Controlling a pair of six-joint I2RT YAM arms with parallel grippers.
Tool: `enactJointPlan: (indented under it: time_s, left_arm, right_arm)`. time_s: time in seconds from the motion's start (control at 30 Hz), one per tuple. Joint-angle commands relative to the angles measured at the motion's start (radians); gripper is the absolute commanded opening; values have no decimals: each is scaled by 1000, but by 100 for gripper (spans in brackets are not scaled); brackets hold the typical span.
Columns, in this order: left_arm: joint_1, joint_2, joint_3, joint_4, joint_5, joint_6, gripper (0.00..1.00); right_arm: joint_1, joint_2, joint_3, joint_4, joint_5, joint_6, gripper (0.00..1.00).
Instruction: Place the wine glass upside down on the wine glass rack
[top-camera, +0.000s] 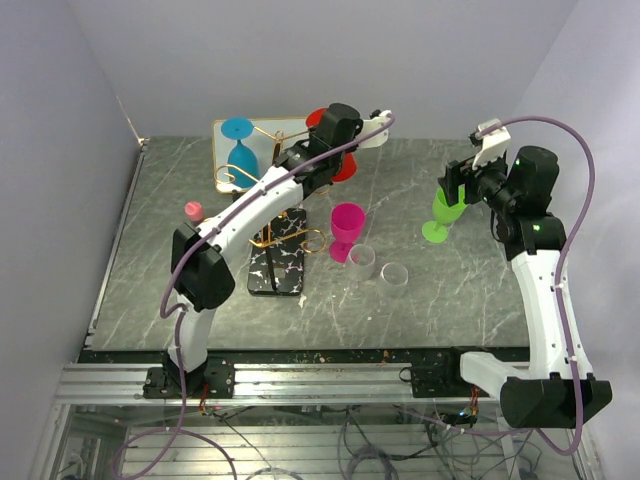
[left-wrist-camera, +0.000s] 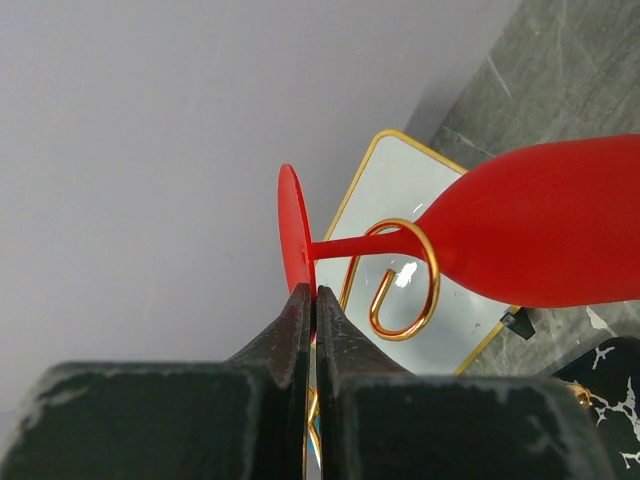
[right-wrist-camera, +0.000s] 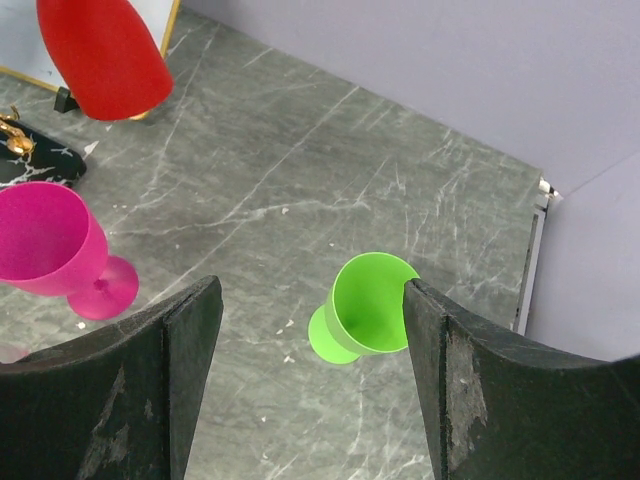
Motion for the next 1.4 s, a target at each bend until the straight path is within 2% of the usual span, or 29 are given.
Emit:
enactJointPlan:
  time_s: [0.0, 0.63, 1.37]
  left_arm:
    - [-23, 21, 19, 53, 12, 31, 7]
    - [-54, -79, -111, 50, -32, 45, 7]
    - [-54, -134, -166, 17, -48, 45, 7]
  right_arm:
    - [-11, -20, -9, 24, -18, 7, 73]
    - [-20, -23, -24, 30, -36, 9, 73]
    - [-29, -10, -29, 32, -45, 8, 74]
